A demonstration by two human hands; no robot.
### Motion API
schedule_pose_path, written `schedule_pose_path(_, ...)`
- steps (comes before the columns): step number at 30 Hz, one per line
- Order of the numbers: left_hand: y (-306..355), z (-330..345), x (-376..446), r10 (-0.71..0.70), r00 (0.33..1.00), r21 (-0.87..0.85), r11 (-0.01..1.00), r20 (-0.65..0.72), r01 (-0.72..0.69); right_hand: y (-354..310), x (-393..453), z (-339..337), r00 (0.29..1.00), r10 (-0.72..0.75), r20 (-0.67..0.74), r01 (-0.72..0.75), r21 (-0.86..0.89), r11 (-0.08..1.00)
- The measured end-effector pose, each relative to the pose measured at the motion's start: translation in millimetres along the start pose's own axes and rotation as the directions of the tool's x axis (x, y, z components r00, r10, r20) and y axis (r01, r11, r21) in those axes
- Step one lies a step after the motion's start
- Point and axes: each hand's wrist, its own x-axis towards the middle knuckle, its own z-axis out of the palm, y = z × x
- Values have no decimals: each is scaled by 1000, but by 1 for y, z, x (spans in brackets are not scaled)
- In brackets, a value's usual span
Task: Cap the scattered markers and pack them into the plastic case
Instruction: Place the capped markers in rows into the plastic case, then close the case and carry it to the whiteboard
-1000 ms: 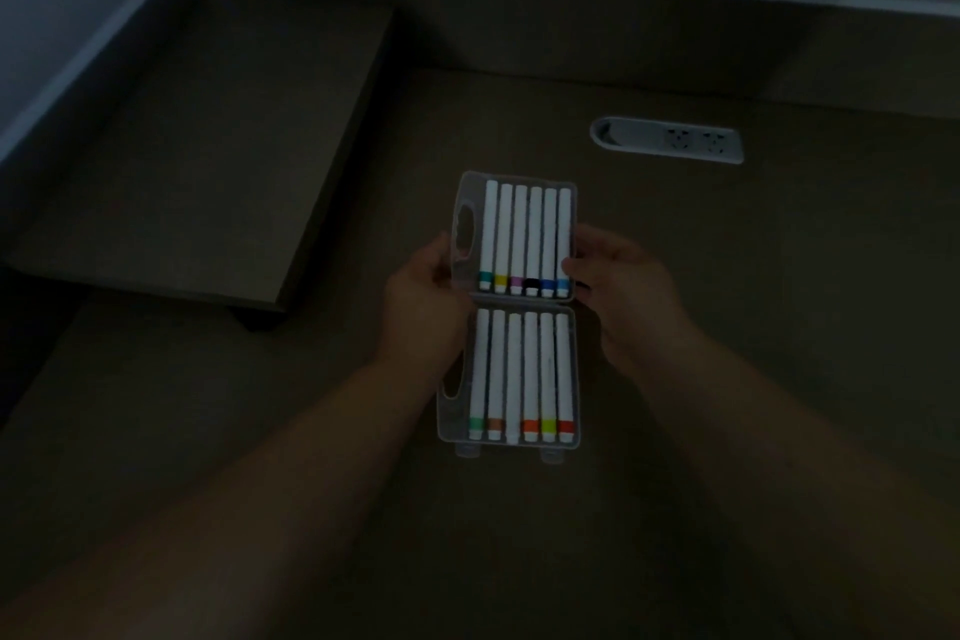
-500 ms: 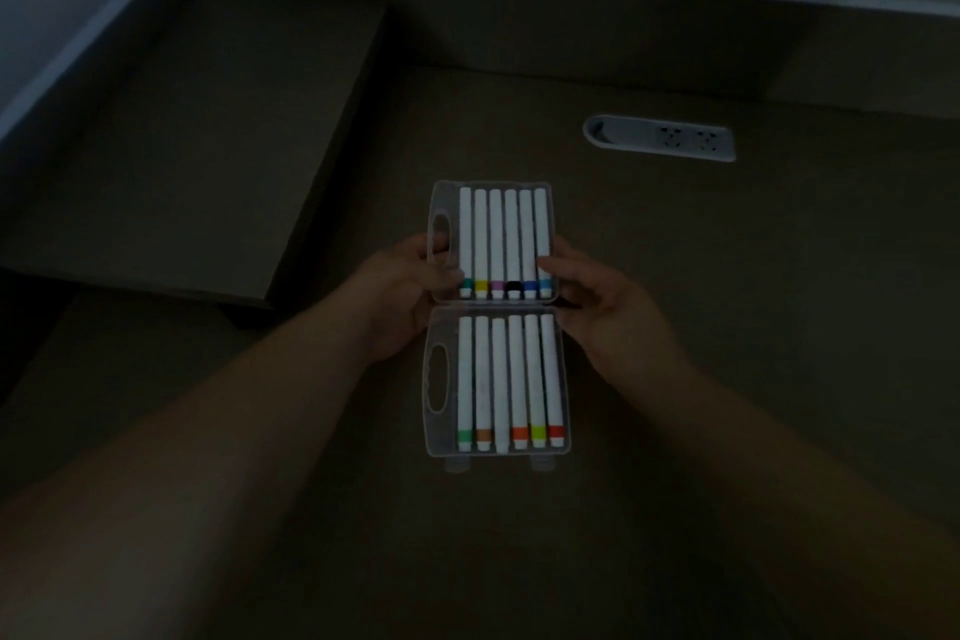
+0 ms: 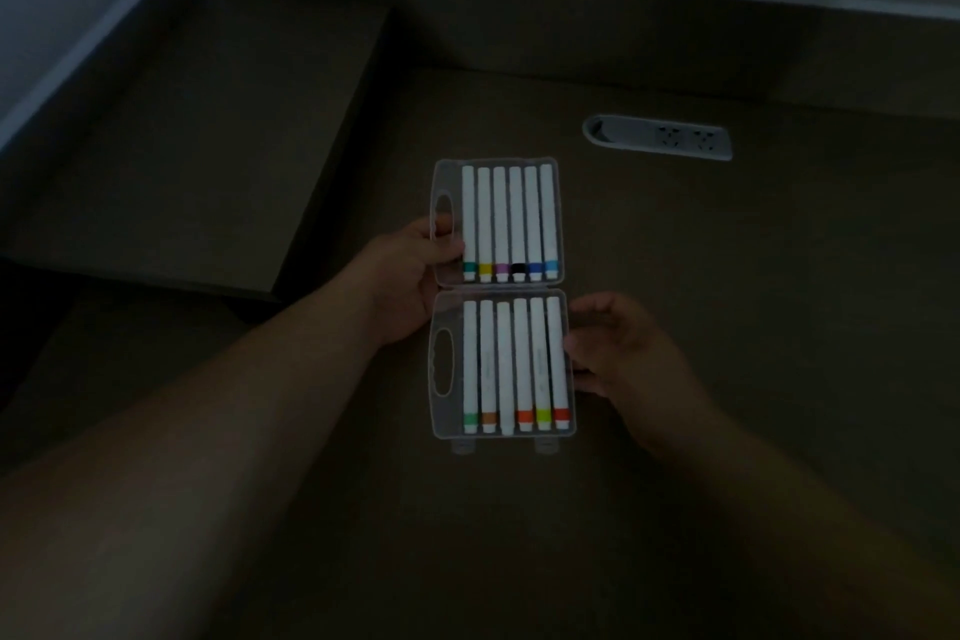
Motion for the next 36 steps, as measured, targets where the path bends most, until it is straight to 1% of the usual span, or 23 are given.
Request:
schedule_pose_path(3,-3,4,1,37,998,51,998,45,-40,-3,-3,0,999,-28,-17,26,-82,996)
schedule_pose_path(6,-8,2,4,81,993,121,989,81,-90,-6,-4,-2,1000,-11,-23,10,-73,997)
schedule_pose_path(7,-8,1,4,69,994,103,992,87,-78,-7,-3,-2,1000,13,-23,-14,-45,999)
schedule_pose_path(10,-11,-4,4,30,995,-92,996,96,-21,-8,-2,-4,995,97,-8,-95,149,984)
schedule_pose_path(11,-13,-5,5,30,995,-136,991,90,-17,-8,-2,-5,995,103,13,-103,187,977)
schedule_pose_path(13,-13,-5,5,48,994,-161,986,94,-33,-8,-2,-8,995,67,71,-79,169,982)
schedule_pose_path(16,-16,-7,10,66,993,-154,987,103,-49,-8,-2,-10,993,10,118,-19,72,997)
schedule_pose_path(21,-12,-6,4,36,994,-137,990,102,-22,-14,1,-7,996,-38,76,36,21,999)
schedule_pose_path(23,-10,-1,0,39,990,-142,990,137,-19,-16,4,-4,998,-41,48,37,90,995)
schedule_pose_path(24,-5,3,-3,-24,985,-227,972,169,63,-17,4,-2,999,-32,29,27,155,987)
schedule_pose_path(25,-1,2,-3,-39,986,-255,964,164,81,-18,4,1,999,-35,-5,35,197,980)
schedule_pose_path(26,-2,-1,-1,2,985,-159,987,173,26,-18,5,3,997,-56,-45,63,194,979)
schedule_pose_path(27,-3,1,-2,14,980,-79,997,197,2,-19,6,5,994,-81,-78,93,166,982)
schedule_pose_path(28,-6,3,0,68,980,-11,998,189,-68,-20,6,7,988,-109,-106,122,118,985)
schedule_pose_path(30,-9,2,0,18,985,-114,993,174,2,-22,8,13,974,-157,-166,163,26,986)
schedule_pose_path(31,-10,4,0,35,986,-122,992,163,-15,-22,8,15,964,-174,-199,175,-11,984)
schedule_pose_path(33,-11,9,-4,67,991,-88,995,114,-57,-20,11,20,940,-209,-270,186,-108,977)
schedule_pose_path(36,-11,16,-9,68,994,-62,996,81,-63,-20,13,27,880,-304,-366,179,-339,924)
